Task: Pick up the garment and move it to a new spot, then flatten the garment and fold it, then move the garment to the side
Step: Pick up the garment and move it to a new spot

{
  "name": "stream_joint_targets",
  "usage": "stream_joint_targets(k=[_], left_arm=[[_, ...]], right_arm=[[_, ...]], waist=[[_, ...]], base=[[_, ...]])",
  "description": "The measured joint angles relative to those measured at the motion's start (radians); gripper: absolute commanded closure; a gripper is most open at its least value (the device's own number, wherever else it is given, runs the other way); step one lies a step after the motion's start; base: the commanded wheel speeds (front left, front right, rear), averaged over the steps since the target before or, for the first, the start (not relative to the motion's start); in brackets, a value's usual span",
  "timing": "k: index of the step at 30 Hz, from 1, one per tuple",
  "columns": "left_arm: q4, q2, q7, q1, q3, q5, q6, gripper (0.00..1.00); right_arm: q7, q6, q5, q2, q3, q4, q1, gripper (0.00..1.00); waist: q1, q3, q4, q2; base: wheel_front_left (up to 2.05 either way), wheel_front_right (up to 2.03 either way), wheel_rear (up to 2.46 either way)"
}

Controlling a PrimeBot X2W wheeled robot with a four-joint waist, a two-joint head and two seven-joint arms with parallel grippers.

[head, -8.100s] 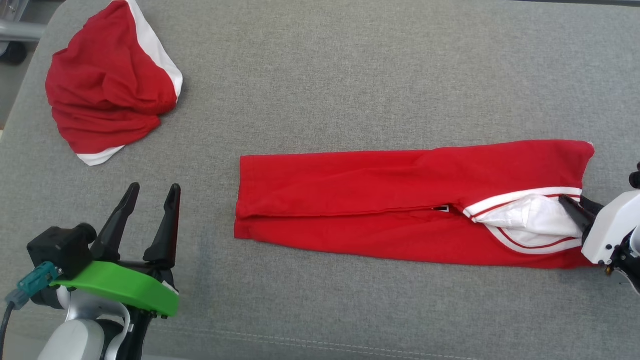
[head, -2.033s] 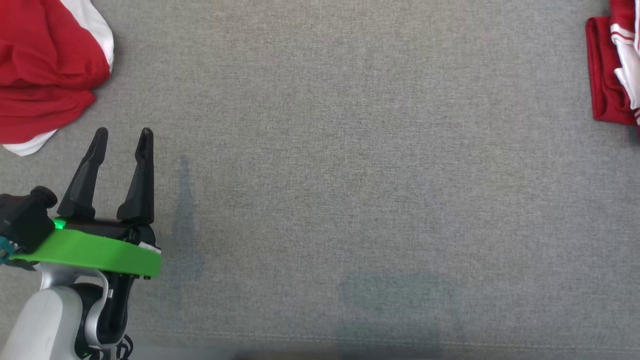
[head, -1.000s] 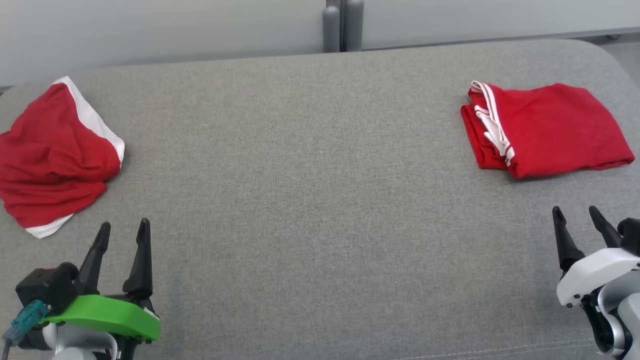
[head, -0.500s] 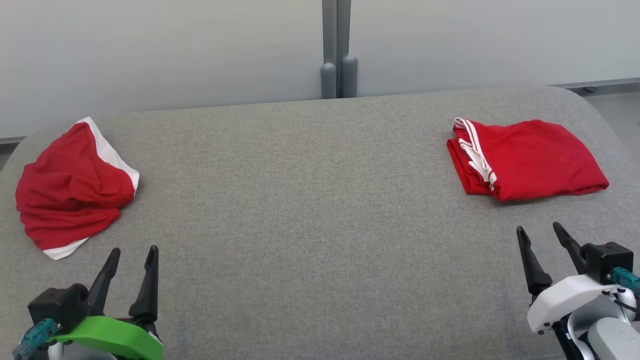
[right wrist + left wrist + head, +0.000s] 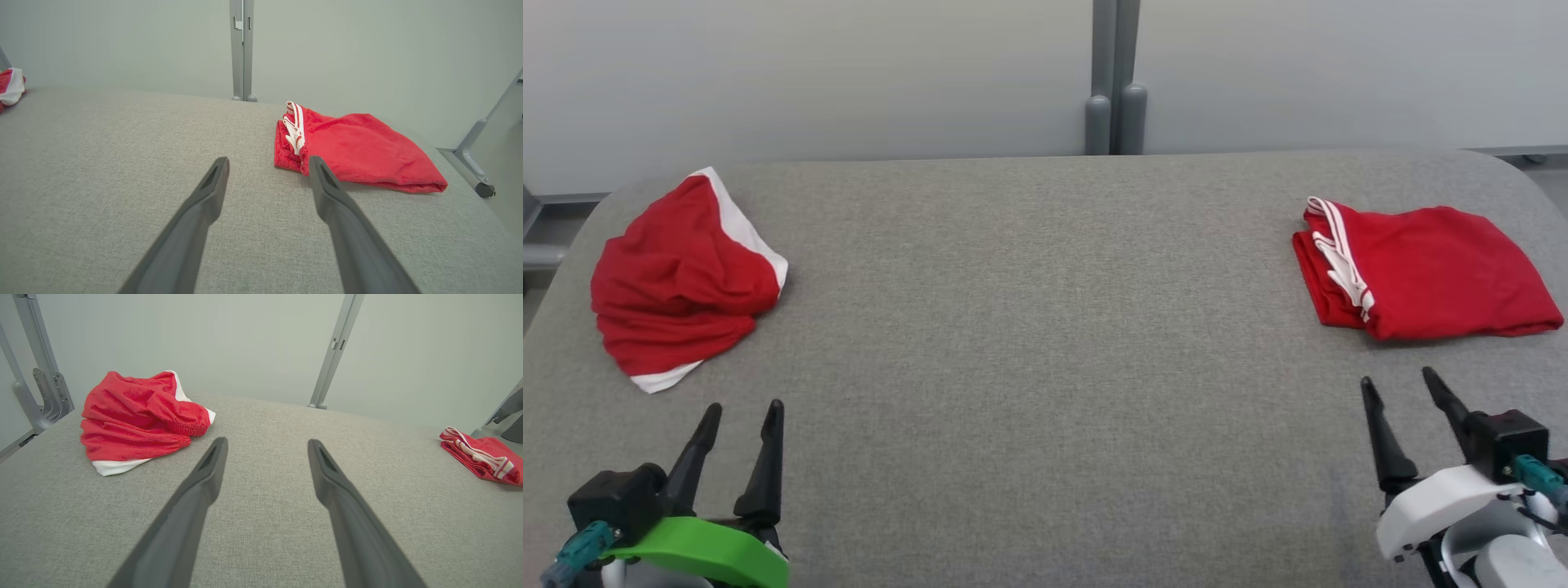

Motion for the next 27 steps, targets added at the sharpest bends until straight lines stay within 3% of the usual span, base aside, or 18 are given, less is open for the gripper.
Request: stream_joint_targets(k=[3, 9, 12, 21, 27], left_arm=[[0.001, 0.0, -0.001, 0.006, 0.033, 0.0, 0.019, 0.0], [-0.004, 0.004, -0.01, 0.107, 0.121, -0.003, 0.07, 0.0], [-0.011, 0.007, -0.014, 0.15, 0.149, -0.006, 0.071, 0.0], [-0.051, 0.008, -0.018, 0.173, 0.155, -0.007, 0.067, 0.0], [-0.065, 0.019, 0.026, 0.098, 0.135, -0.073, 0.011, 0.0]], right_arm=[[0.0, 0.003, -0.017, 0.015, 0.062, -0.013, -0.007, 0.0], [0.0, 0.073, -0.063, 0.069, 0.193, -0.013, -0.091, 0.0], [0.0, 0.09, -0.065, 0.096, 0.218, -0.009, -0.129, 0.0], [0.0, 0.078, -0.066, 0.095, 0.184, 0.026, -0.15, 0.0], [0.005, 0.062, -0.066, 0.077, 0.16, 0.024, -0.149, 0.0]], waist=[[0.0, 0.0, 0.033, 0.0], [0.0, -0.002, 0.108, 0.0], [0.0, -0.004, 0.148, 0.0], [0.0001, -0.002, 0.272, 0.0], [0.0, 0.012, 0.352, 0.0]], base=[[0.0, 0.0, 0.0], [0.0, 0.0, 0.0], [0.0, 0.0, 0.0], [0.0, 0.0, 0.0], [0.0, 0.0, 0.0]])
